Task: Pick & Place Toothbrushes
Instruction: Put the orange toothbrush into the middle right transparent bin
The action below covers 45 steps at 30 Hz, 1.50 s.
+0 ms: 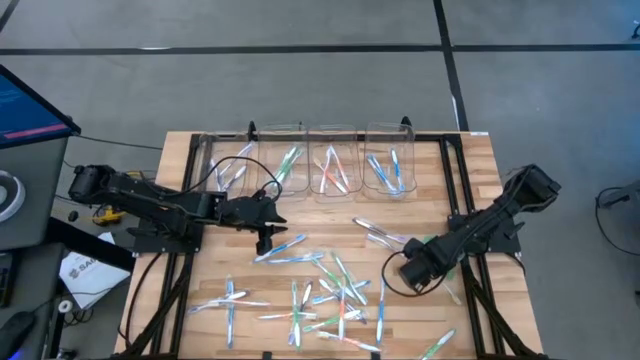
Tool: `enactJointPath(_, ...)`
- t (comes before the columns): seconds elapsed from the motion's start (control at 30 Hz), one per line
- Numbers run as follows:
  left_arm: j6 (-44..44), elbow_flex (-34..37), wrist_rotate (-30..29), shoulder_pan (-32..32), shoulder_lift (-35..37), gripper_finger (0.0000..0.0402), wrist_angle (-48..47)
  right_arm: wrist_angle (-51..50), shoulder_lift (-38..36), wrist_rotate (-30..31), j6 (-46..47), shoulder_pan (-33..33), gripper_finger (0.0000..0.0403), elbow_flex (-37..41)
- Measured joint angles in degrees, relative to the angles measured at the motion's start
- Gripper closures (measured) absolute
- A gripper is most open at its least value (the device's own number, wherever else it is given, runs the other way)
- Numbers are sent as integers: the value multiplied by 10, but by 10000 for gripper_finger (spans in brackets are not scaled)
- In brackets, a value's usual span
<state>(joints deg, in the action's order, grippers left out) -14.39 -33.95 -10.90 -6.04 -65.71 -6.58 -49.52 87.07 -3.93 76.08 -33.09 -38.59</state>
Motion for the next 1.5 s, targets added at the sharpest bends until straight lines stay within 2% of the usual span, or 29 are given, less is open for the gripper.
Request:
enactJointPath(0.2,0,0,0,0,0,302,3,10,1,-10,-48,29,159,5)
enactJointPath(0.33,0,0,2,0,0,302,3,19,1,-14,-76,47,192,6)
enactJointPath(0.43,0,0,2,0,0,302,4,26,2,-12,-89,54,234,6)
enactJointPath(0.67,0,0,2,0,0,302,6,25,2,1,-98,64,364,5)
enactJointPath(0.73,0,0,2,0,0,302,6,20,2,1,-99,65,387,4)
enactJointPath(0.97,0,0,1,0,0,302,6,-24,6,30,-103,65,358,-21)
enactJointPath(1.17,0,0,0,0,0,302,6,-82,6,42,-105,65,392,-50)
enactJointPath(1.37,3,0,0,0,0,302,6,-109,6,35,-115,66,370,-85)
enactJointPath(1.5,4,0,0,0,0,302,6,-154,5,73,-146,66,380,-132)
